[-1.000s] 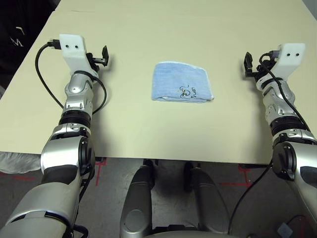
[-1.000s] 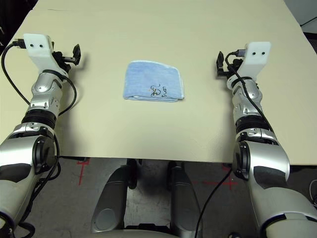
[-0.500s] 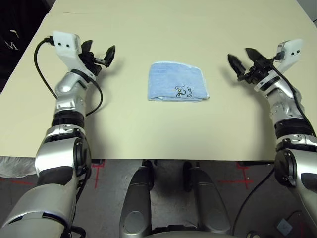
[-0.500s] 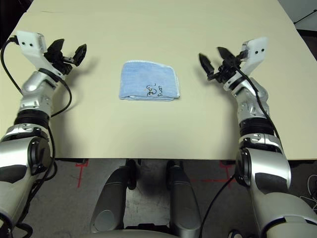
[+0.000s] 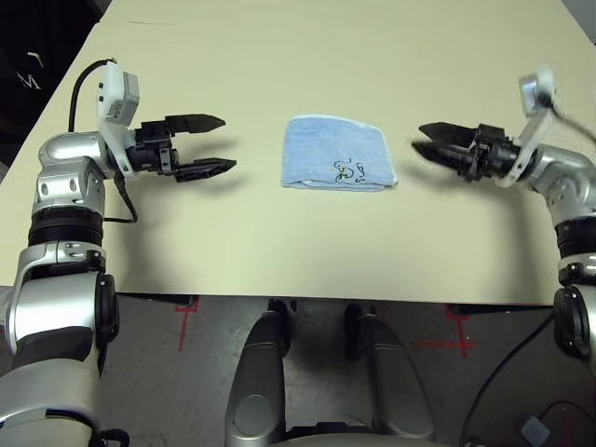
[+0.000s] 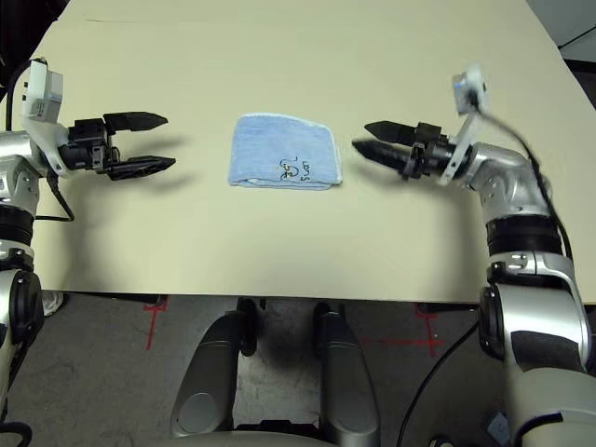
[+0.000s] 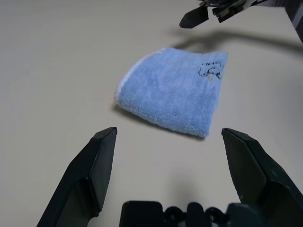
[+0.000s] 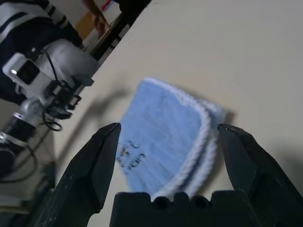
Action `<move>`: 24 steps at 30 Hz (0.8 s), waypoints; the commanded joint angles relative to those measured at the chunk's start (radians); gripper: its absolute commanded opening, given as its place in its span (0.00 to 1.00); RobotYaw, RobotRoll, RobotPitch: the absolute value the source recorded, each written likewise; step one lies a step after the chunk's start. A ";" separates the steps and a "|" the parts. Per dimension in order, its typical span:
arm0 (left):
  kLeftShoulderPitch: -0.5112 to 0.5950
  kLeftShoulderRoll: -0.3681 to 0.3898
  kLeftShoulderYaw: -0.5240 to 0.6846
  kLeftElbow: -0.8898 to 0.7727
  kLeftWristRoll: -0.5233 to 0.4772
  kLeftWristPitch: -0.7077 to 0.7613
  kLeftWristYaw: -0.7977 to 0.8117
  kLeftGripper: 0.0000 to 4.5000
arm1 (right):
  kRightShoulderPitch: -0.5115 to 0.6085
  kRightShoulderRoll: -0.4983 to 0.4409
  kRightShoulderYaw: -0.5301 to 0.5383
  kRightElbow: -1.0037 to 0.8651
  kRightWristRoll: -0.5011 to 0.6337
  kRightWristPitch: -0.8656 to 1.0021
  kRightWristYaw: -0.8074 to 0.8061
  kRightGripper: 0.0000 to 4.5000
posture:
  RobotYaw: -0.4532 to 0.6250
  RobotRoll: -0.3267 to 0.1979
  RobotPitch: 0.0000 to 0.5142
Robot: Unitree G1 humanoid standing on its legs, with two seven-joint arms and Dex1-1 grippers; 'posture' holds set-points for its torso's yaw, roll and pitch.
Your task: Fold the towel and set it aside.
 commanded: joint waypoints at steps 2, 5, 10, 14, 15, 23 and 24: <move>0.019 -0.008 0.002 -0.042 -0.017 -0.010 -0.038 1.00 | 0.011 -0.002 -0.054 -0.037 0.066 0.229 -0.106 1.00 | 0.48 0.62 0.59; 0.024 -0.012 0.003 -0.065 -0.025 0.001 -0.043 1.00 | 0.017 -0.033 -0.053 -0.035 0.048 0.253 -0.136 1.00 | 0.49 0.62 0.59; 0.037 -0.019 0.004 -0.108 -0.037 0.020 -0.035 1.00 | 0.053 -0.062 -0.050 -0.071 0.069 0.330 -0.153 1.00 | 0.49 0.62 0.59; 0.041 -0.025 0.001 -0.132 -0.041 0.033 -0.031 1.00 | 0.062 -0.024 -0.041 -0.089 0.071 0.363 -0.196 1.00 | 0.49 0.62 0.61; 0.043 -0.026 0.001 -0.140 -0.042 0.038 -0.029 1.00 | 0.063 -0.018 -0.040 -0.095 0.072 0.369 -0.203 1.00 | 0.49 0.62 0.61; 0.048 -0.035 -0.009 -0.183 -0.048 0.069 -0.028 1.00 | -0.003 0.158 -0.019 -0.006 0.015 0.282 -0.329 1.00 | 0.51 0.62 0.63; 0.049 -0.035 -0.009 -0.187 -0.049 0.072 -0.028 1.00 | -0.013 0.174 -0.017 0.012 0.005 0.263 -0.338 1.00 | 0.51 0.62 0.64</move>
